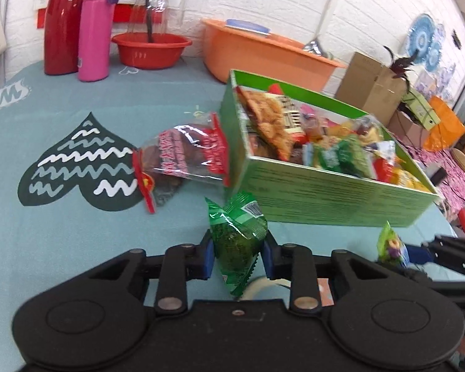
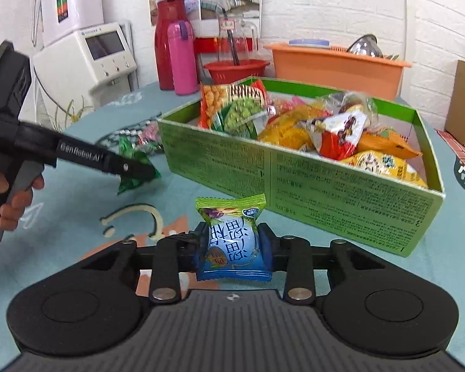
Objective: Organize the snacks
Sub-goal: 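Drop the green candy bag and blue packet into the green box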
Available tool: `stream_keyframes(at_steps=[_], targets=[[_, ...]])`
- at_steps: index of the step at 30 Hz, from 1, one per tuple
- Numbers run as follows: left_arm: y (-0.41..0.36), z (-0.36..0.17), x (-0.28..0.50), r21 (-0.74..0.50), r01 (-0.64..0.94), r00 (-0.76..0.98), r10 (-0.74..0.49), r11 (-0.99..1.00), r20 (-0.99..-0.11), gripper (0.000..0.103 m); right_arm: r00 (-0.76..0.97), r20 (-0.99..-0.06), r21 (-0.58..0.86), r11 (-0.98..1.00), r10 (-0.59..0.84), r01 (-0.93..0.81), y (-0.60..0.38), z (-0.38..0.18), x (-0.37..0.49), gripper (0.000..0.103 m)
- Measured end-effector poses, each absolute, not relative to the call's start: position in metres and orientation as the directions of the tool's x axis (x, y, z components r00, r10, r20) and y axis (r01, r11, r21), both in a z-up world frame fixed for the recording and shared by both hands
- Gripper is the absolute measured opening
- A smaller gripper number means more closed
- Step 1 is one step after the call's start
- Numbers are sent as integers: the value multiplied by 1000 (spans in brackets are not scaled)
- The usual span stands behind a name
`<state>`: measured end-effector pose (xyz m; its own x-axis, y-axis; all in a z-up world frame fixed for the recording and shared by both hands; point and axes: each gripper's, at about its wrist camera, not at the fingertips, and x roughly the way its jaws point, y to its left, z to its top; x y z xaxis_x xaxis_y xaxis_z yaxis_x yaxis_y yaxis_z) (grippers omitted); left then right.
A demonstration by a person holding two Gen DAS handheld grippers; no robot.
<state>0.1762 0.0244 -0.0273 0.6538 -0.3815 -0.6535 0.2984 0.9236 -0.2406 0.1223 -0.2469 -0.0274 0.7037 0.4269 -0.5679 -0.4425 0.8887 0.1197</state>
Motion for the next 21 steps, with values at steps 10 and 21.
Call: stream_keyframes(at_steps=[10, 21], targets=[[-4, 35, 156, -260, 401, 711, -477, 878, -516, 68, 807, -416, 98, 903, 419, -418, -267, 15, 107, 60], [-56, 51, 201, -249, 432, 724, -498, 867, -477, 68, 890, -338, 106, 951, 308, -289, -306, 31, 141, 60]])
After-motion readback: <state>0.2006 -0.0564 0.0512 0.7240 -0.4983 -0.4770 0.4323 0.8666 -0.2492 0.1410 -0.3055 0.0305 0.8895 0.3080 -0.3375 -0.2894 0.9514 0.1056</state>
